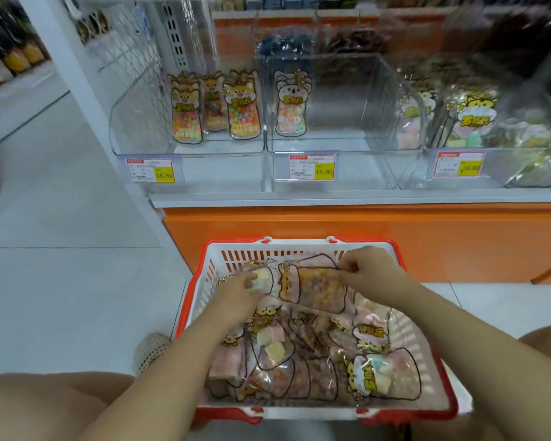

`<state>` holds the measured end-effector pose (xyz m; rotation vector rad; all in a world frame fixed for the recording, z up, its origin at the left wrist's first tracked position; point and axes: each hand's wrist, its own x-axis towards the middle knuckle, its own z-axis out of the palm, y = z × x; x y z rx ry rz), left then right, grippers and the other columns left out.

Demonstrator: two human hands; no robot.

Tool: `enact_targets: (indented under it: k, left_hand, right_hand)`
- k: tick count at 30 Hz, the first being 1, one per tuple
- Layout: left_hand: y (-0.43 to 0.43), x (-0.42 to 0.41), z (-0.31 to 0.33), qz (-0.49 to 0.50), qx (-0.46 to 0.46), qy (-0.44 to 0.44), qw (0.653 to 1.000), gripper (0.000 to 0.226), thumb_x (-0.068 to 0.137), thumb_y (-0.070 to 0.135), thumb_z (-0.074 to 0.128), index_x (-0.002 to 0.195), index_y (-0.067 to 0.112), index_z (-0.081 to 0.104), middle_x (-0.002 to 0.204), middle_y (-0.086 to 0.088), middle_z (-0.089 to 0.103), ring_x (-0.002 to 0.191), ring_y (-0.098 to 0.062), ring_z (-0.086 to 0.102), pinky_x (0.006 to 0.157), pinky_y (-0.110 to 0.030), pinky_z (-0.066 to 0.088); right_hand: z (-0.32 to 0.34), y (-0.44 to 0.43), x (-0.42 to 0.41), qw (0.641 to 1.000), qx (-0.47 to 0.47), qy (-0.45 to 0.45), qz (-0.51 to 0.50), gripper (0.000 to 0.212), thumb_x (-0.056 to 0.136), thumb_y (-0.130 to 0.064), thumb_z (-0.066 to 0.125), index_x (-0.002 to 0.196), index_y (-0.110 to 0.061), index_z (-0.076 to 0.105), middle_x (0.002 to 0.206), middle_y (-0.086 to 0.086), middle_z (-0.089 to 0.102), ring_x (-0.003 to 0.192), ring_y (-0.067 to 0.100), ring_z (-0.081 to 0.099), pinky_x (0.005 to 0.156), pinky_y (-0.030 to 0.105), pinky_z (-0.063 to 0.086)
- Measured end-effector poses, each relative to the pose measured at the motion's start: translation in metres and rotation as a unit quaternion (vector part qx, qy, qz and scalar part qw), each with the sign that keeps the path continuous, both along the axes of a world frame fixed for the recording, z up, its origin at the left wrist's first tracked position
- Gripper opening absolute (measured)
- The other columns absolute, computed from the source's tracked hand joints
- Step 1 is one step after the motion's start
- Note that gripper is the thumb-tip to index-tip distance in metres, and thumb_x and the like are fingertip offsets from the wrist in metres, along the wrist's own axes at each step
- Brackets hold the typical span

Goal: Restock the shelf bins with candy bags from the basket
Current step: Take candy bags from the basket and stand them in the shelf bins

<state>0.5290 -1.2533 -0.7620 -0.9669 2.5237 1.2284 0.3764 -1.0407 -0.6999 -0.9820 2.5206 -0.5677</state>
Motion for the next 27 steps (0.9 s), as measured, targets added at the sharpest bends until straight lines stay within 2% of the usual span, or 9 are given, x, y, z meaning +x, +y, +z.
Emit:
enact_targets:
  k: [3,6,8,10,12,15,19,23,27]
  left_hand:
    - [0.013,-0.002,0.035,0.105,0.14,0.049,0.983,0.039,0.101,0.042,0.054,0.135,0.023,0.058,0.141,0.001,0.056,0.116,-0.02,0.061,0.093,-0.036,0.05]
    - [0.04,-0.003,0.072,0.208,0.41,0.087,0.884,0.047,0.094,0.05,0.06,0.13,0.019,0.062,0.127,-0.001,0.065,0.108,-0.023,0.064,0.088,-0.043,0.051]
    - [0.058,-0.002,0.093,0.207,0.531,0.113,0.814,0.053,0.089,0.056,0.062,0.124,0.017,0.067,0.124,-0.008,0.067,0.111,-0.031,0.062,0.086,-0.047,0.053]
    - [0.072,0.0,0.108,0.168,0.585,0.134,0.782,0.06,0.084,0.065,0.06,0.117,0.016,0.071,0.119,-0.009,0.067,0.113,-0.033,0.059,0.091,-0.05,0.051]
    - [0.078,0.005,0.118,0.133,0.613,0.163,0.761,0.061,0.084,0.067,0.057,0.115,0.015,0.068,0.113,-0.009,0.064,0.109,-0.03,0.059,0.092,-0.049,0.048]
    - [0.078,0.011,0.126,0.12,0.626,0.202,0.744,0.059,0.091,0.063,0.051,0.12,0.013,0.063,0.107,-0.005,0.066,0.099,-0.024,0.063,0.084,-0.044,0.054]
    - [0.076,0.014,0.131,0.113,0.606,0.261,0.743,0.06,0.095,0.054,0.041,0.124,0.008,0.067,0.106,-0.006,0.072,0.085,-0.016,0.07,0.074,-0.034,0.058]
    - [0.075,0.012,0.117,0.174,0.558,0.289,0.758,0.044,0.099,0.03,0.049,0.134,0.004,0.059,0.115,-0.016,0.071,0.087,-0.02,0.071,0.07,-0.035,0.059]
    - [0.064,0.009,0.108,0.186,0.508,0.309,0.783,0.047,0.09,0.027,0.058,0.133,0.008,0.059,0.113,-0.013,0.072,0.086,-0.022,0.072,0.069,-0.037,0.06]
  right_hand:
    - [0.023,0.004,0.005,0.983,-0.155,-0.034,-0.095,0.041,0.09,-0.017,0.069,0.066,0.008,0.047,0.06,0.008,0.034,0.048,0.009,0.026,0.046,0.021,0.024]
    - [0.045,0.007,0.023,0.945,-0.275,-0.083,-0.156,0.031,0.091,-0.02,0.07,0.072,0.003,0.063,0.053,0.0,0.043,0.038,0.005,0.033,0.039,0.016,0.029]
    - [0.053,0.007,0.04,0.946,-0.298,-0.004,-0.13,0.022,0.089,-0.021,0.073,0.068,-0.015,0.067,0.05,-0.013,0.052,0.045,0.003,0.045,0.047,0.018,0.035]
    - [0.057,0.006,0.058,0.94,-0.308,0.131,-0.064,0.017,0.086,-0.017,0.076,0.072,-0.022,0.069,0.065,-0.017,0.058,0.061,0.001,0.054,0.058,0.017,0.041]
    - [0.054,0.005,0.069,0.919,-0.334,0.209,0.029,0.006,0.085,-0.013,0.076,0.088,-0.018,0.075,0.08,-0.012,0.064,0.071,0.004,0.06,0.061,0.024,0.049]
    - [0.045,0.002,0.073,0.877,-0.37,0.286,0.11,0.021,0.085,-0.003,0.07,0.103,-0.013,0.072,0.095,0.002,0.071,0.084,0.021,0.07,0.069,0.037,0.059]
    - [0.035,-0.005,0.069,0.837,-0.384,0.352,0.171,0.016,0.087,0.001,0.066,0.099,-0.009,0.07,0.096,0.008,0.071,0.095,0.029,0.07,0.089,0.04,0.054]
    - [0.026,-0.01,0.07,0.839,-0.352,0.364,0.2,0.015,0.083,0.001,0.074,0.095,-0.008,0.074,0.1,0.005,0.071,0.124,0.019,0.059,0.114,0.053,0.037]
    - [0.031,-0.008,0.07,0.881,-0.31,0.28,0.22,0.012,0.084,-0.018,0.071,0.095,-0.015,0.072,0.1,-0.004,0.068,0.122,0.014,0.059,0.12,0.056,0.022]
